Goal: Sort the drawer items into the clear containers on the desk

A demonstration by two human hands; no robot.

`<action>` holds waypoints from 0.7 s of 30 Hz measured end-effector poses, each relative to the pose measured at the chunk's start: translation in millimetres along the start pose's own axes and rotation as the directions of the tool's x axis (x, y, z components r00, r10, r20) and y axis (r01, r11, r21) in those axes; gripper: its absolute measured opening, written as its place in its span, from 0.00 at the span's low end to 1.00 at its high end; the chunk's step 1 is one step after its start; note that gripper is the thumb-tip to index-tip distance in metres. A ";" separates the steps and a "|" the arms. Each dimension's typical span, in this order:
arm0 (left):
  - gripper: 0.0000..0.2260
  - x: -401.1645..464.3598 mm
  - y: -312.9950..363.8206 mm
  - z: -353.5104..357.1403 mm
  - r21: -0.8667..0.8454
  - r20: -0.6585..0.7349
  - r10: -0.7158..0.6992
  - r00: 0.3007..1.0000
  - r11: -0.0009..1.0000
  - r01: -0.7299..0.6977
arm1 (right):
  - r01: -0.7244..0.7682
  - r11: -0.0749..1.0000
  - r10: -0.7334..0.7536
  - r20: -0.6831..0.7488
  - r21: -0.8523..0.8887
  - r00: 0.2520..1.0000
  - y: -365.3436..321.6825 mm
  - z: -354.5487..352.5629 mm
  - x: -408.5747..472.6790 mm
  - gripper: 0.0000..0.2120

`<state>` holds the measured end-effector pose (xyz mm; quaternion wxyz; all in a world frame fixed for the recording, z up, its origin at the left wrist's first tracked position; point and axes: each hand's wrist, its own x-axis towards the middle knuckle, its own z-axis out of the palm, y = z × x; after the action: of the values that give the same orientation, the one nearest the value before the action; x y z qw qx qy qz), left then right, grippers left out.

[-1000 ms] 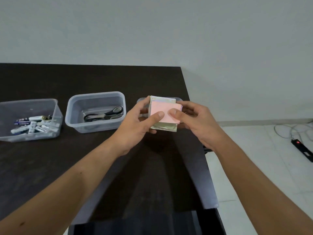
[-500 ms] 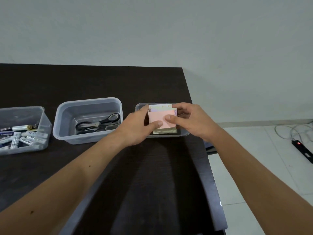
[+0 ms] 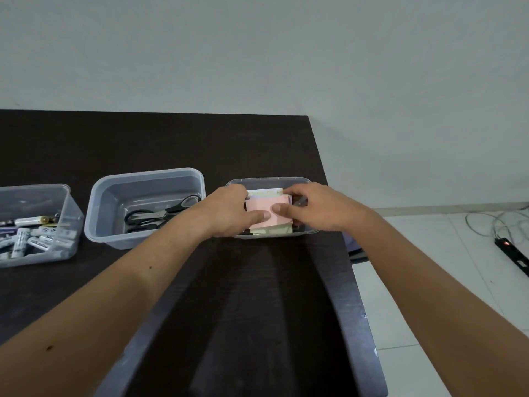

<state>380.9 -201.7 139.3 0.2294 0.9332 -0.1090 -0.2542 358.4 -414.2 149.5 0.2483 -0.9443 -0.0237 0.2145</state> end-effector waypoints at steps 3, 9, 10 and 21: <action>0.19 -2.0 2.5 -3.1 0.056 0.019 -0.009 1.000 0.998 0.008 | -0.013 1.000 0.014 0.048 -0.014 0.999 -5.5 -2.5 0.3 0.32; 0.22 -15.1 5.1 11.2 -0.053 -0.086 0.024 0.996 0.998 -0.029 | 0.026 0.993 -0.013 -0.118 0.111 0.993 -5.8 8.9 -10.4 0.27; 0.25 -17.0 2.7 14.0 -0.097 -0.112 0.045 0.993 0.994 -0.056 | 0.038 0.989 -0.015 -0.157 0.144 0.988 -4.5 12.3 -13.4 0.26; 0.29 -70.4 -22.1 28.0 -0.465 -0.393 0.167 0.904 0.812 -0.352 | 0.203 0.916 -0.022 -0.462 0.346 0.887 -5.5 30.7 -72.6 0.25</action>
<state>308.4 -170.4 137.1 0.5235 0.8394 -0.1234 -0.0780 280.1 -406.3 156.6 0.4396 -0.8976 0.0210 -0.0237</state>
